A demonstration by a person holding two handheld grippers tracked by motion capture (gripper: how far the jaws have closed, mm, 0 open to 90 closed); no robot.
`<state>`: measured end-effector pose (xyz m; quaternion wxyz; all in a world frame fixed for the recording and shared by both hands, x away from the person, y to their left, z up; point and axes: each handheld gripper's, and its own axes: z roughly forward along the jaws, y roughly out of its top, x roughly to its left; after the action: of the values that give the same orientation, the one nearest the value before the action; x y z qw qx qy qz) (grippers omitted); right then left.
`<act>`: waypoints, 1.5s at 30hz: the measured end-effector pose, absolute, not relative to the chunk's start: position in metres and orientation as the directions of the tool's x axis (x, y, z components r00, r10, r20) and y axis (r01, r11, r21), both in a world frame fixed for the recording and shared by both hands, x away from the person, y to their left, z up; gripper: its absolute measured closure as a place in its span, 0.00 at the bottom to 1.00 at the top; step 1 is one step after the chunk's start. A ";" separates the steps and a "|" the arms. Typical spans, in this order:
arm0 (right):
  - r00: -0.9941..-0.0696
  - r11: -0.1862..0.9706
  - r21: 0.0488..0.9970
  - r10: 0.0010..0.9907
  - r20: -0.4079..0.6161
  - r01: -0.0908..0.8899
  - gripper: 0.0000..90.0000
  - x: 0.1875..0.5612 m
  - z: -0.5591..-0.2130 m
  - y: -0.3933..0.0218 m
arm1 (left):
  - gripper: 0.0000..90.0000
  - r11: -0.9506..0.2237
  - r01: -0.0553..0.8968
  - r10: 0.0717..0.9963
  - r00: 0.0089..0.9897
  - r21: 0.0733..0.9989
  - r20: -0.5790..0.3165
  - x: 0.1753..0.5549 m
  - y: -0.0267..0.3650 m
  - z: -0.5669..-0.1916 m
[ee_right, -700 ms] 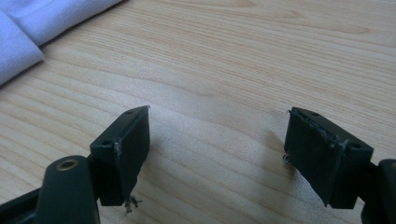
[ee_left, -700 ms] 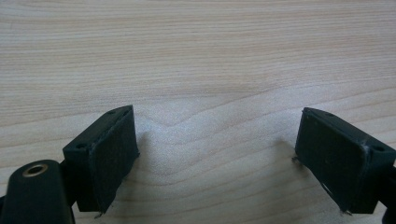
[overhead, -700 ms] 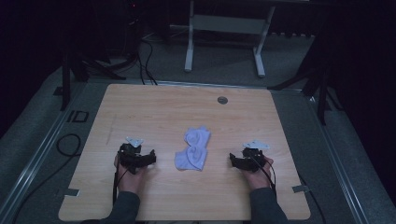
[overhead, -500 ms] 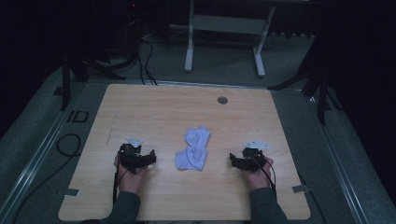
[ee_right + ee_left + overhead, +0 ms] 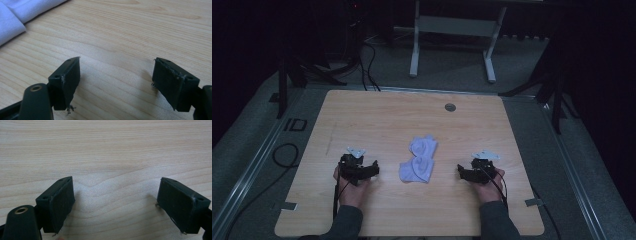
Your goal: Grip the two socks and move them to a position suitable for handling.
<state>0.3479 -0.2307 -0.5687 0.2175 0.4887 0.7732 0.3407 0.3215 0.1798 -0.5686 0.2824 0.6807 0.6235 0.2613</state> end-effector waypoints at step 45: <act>-0.712 0.516 0.715 0.702 -0.037 0.471 0.80 0.330 -0.542 -0.118 | 0.18 -0.064 0.699 0.996 0.089 0.713 0.002 0.321 0.179 -0.568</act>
<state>0.3299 -0.1183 -0.5418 0.1633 0.3428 0.8552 0.3528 0.3212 0.1790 -0.5684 0.2843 0.6809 0.6222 0.2616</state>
